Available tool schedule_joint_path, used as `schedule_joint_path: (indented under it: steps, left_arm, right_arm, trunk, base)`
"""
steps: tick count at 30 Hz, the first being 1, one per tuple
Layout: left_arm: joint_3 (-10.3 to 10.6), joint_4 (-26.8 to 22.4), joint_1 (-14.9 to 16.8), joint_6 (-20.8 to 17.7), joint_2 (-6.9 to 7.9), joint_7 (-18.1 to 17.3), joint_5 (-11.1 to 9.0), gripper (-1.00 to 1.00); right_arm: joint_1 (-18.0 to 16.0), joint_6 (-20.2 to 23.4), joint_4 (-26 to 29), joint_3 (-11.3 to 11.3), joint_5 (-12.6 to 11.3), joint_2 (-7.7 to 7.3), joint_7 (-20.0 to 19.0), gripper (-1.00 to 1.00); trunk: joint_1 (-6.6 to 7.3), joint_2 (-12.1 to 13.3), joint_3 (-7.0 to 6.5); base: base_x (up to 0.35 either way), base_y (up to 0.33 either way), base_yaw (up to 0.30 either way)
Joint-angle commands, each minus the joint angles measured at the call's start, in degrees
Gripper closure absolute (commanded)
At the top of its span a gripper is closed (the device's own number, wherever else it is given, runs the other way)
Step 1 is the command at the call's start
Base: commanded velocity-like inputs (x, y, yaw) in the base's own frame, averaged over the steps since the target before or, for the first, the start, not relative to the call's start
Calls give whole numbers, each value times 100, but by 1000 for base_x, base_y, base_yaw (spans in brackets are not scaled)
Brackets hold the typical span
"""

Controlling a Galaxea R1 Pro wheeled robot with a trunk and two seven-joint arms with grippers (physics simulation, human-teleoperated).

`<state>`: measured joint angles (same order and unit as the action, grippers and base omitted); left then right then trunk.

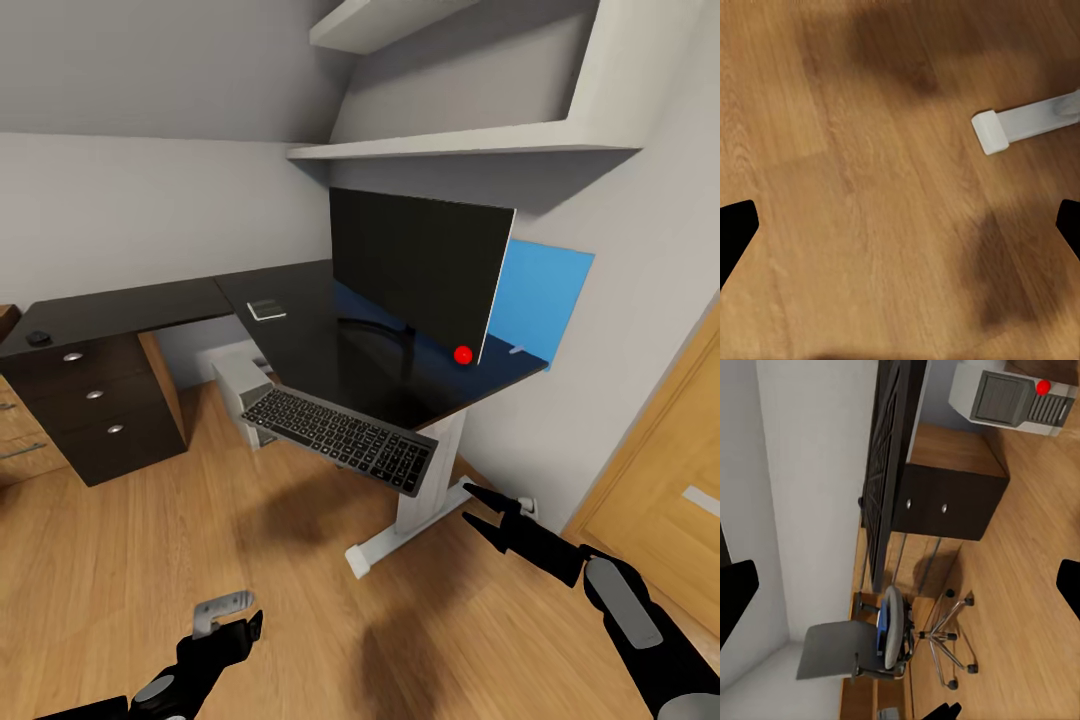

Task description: In the bedroom, organize the workspace by keeping the computer under the desk, ensuring the monitor is on the desk, placing the keyboard on the desk next to the monitor, placing the mouse on the desk next to the keyboard, moving the folder from the swivel chair onto the desk next to the mouse, stacking the notebook on top of the folder with the pen on top of the notebook, and positioning the swivel chair next to the desk.

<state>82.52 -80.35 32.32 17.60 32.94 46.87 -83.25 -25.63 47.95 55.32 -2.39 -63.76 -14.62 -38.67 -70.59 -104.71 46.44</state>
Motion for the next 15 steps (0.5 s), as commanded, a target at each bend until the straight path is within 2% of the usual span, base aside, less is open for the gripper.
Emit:
schedule_joint_path:
  steps: [1, 4, 10, 15]
  left_arm:
    - [18, -7, 11, 60, 2, 10, -28, -100]
    - [59, -7, 11, 259, 2, 9, -39, -100]
    - [85, -7, 11, 307, -1, 14, -36, -100]
    - [88, -7, 11, 317, -17, 11, -34, -100]
  right_arm:
    - [-4, 32, -2, -8, -4, 2, -9, -100]
    - [-4, 31, -3, -8, -4, 3, -3, -100]
    - [-4, 31, -6, -8, -4, 3, -1, -100]
    - [-4, 26, -10, -7, -4, 3, 0, -100]
  trunk:
    - [0, -3, 5]
    - [0, -3, 5]
    - [0, -3, 5]
    - [0, -3, 5]
  base:
    - [105, 46, 0]
    - [175, 33, 0]
    - [47, 18, 0]
    - [133, 165, 0]
